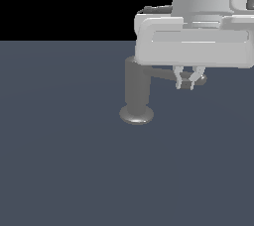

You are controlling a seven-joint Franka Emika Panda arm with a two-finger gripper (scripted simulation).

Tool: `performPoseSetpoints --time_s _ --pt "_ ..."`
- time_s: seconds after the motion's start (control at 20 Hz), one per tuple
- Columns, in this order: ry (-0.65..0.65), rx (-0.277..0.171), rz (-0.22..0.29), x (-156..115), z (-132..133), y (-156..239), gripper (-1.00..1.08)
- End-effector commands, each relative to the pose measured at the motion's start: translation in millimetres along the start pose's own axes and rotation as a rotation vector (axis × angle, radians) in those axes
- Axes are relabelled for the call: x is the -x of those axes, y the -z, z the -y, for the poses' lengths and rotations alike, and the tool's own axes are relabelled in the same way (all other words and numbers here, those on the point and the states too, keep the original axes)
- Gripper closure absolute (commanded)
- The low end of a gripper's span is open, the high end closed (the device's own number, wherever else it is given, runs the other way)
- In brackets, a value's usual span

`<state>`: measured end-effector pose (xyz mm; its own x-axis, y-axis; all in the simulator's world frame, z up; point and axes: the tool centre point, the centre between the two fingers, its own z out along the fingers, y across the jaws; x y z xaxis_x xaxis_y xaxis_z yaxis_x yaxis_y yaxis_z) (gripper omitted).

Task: Turn on the faucet by rotating a designated handle.

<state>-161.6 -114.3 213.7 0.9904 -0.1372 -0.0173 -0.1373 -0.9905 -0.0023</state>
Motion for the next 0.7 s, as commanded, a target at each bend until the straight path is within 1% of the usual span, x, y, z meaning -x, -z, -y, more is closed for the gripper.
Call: performPoseSetpoints --time_s 0.0,0.65 --pt "0.003 0.002 -0.007 -10.5 -4.5 1.2 1.08" --pt "-0.003 0.002 -0.010 -48.8 -35.5 2.8 1.08"
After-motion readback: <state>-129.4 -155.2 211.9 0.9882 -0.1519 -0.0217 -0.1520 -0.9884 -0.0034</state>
